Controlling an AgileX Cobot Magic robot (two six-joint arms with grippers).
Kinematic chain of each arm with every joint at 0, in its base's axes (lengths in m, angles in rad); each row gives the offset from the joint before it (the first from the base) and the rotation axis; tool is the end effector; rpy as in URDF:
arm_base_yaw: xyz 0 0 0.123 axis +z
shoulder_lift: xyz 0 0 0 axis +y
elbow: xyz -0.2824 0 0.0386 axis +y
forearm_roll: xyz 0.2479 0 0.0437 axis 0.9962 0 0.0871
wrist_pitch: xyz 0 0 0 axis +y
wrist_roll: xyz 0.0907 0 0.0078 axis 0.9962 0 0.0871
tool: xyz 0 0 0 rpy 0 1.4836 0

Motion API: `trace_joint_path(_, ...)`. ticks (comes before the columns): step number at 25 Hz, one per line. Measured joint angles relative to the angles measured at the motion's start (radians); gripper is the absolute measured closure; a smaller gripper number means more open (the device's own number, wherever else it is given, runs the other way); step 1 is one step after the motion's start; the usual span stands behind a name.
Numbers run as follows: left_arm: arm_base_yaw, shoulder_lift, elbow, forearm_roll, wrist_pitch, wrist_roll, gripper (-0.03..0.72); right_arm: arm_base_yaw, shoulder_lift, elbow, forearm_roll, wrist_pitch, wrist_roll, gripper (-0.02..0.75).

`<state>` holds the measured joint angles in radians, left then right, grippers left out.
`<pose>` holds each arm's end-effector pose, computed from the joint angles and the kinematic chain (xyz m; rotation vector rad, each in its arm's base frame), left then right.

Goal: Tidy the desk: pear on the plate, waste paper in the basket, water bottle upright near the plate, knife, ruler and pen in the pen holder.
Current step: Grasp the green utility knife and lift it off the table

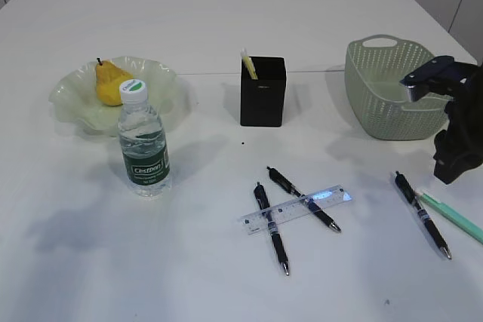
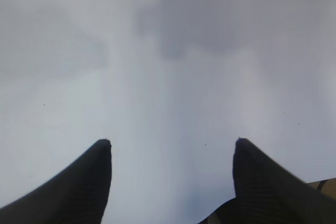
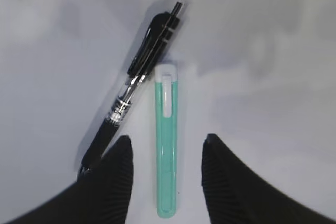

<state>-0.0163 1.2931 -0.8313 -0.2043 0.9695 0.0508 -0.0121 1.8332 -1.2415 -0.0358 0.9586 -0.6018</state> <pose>0.2217 -0.0189 0.2466 -0.0429 2.9012 -0.2584 0.3503 -0.0069 0.1932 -0.9130 2.9067 -0.0938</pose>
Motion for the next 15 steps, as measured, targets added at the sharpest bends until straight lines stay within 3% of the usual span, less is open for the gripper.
trace_joint_path(15,0.000,0.000,0.000,0.000,-0.008,0.000,0.178,-0.002,0.038,0.072,0.001,-0.093,-0.029,0.416)
